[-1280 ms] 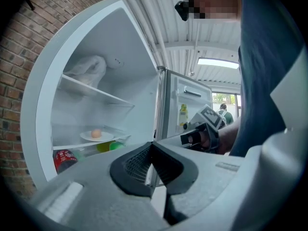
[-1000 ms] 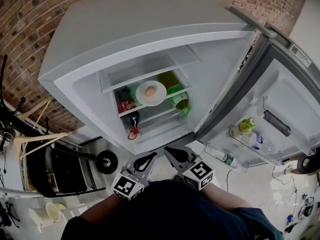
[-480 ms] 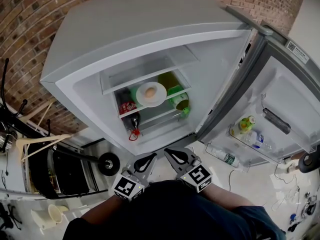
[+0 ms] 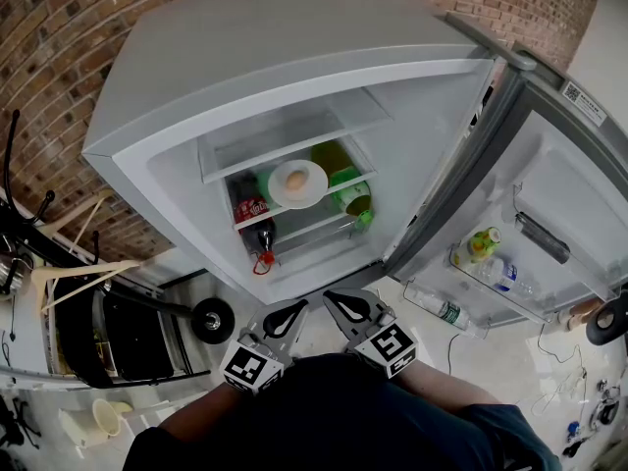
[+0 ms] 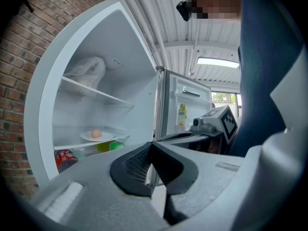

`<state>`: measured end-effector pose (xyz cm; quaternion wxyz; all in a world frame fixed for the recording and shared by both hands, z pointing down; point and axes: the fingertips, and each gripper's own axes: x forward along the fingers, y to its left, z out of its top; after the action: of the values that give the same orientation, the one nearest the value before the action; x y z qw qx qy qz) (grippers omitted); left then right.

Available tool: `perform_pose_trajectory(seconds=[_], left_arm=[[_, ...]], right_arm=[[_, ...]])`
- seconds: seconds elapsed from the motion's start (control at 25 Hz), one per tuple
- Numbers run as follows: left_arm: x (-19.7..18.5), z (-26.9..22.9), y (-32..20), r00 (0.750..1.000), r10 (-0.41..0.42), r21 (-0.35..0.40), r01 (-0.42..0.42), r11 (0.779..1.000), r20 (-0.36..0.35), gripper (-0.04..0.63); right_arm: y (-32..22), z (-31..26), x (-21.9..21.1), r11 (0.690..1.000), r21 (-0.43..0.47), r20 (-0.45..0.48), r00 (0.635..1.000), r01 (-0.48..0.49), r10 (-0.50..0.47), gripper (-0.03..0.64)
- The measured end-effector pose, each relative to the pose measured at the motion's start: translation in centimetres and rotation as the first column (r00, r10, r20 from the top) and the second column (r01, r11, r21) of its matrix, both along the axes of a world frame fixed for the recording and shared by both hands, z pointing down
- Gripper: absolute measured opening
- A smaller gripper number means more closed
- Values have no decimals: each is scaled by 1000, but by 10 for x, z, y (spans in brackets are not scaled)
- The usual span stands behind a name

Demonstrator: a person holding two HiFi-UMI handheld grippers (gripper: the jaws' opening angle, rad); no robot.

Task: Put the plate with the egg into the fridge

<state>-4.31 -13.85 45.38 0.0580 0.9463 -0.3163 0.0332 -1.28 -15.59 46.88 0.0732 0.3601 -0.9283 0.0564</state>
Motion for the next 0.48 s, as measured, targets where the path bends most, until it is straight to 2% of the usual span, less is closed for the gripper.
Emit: perform_pose_trajectory(seconds=[0.32, 0.48], left_arm=[[2, 1, 3, 1000, -7, -2, 7, 1000, -15, 5], [2, 2, 4, 1000, -1, 1, 1, 1000, 0, 5]], right_arm=[[3, 1, 1, 1000, 0, 0, 1000, 0, 0, 9], [4, 2, 2, 1000, -2, -2, 1000, -1, 1, 9]])
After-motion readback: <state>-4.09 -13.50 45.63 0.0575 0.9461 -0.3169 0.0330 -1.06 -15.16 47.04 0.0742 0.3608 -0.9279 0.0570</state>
